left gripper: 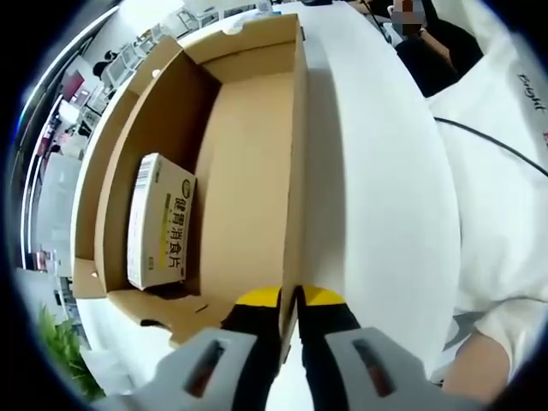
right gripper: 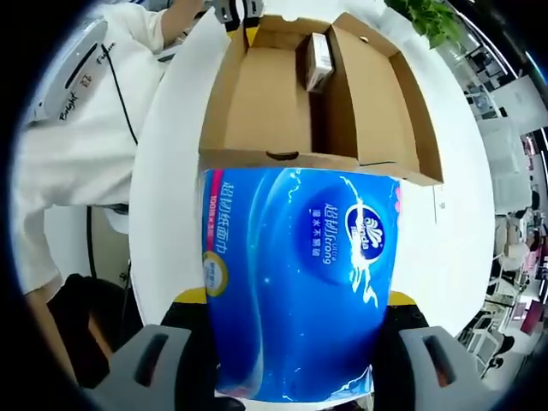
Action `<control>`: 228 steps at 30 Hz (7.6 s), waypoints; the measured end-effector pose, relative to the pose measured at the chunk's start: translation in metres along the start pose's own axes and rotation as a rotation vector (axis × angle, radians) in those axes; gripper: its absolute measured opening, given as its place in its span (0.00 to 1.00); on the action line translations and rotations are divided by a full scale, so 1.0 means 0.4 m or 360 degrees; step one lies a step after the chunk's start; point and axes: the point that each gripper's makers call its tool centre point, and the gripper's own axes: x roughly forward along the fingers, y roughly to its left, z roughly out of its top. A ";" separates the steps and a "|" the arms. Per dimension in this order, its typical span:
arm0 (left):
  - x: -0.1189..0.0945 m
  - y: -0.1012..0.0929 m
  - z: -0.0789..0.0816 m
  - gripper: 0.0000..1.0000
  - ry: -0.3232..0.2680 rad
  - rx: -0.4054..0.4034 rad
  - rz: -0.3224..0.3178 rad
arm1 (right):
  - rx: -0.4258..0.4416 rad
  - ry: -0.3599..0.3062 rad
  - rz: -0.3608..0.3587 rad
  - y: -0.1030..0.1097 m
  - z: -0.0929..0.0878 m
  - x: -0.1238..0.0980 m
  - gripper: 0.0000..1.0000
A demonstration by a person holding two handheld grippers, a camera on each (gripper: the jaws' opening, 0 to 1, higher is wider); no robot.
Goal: Operate the shoe box by opening the lid, removing the specified soft item, and placing it in the target area until the item is outside and the box remains undamaged.
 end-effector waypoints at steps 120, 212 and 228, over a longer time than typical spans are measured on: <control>-0.001 0.004 -0.005 0.07 0.0001 0.0037 0.0020 | 0.0002 -0.0093 -0.0080 -0.009 -0.006 0.011 0.67; 0.000 0.007 -0.003 0.09 -0.0034 0.0007 0.0044 | 0.0820 -0.1639 -0.1048 -0.151 0.181 -0.299 0.44; -0.002 0.005 -0.004 0.09 -0.0047 0.0010 0.0041 | 0.1043 -0.1735 -0.1178 -0.160 0.223 -0.298 0.37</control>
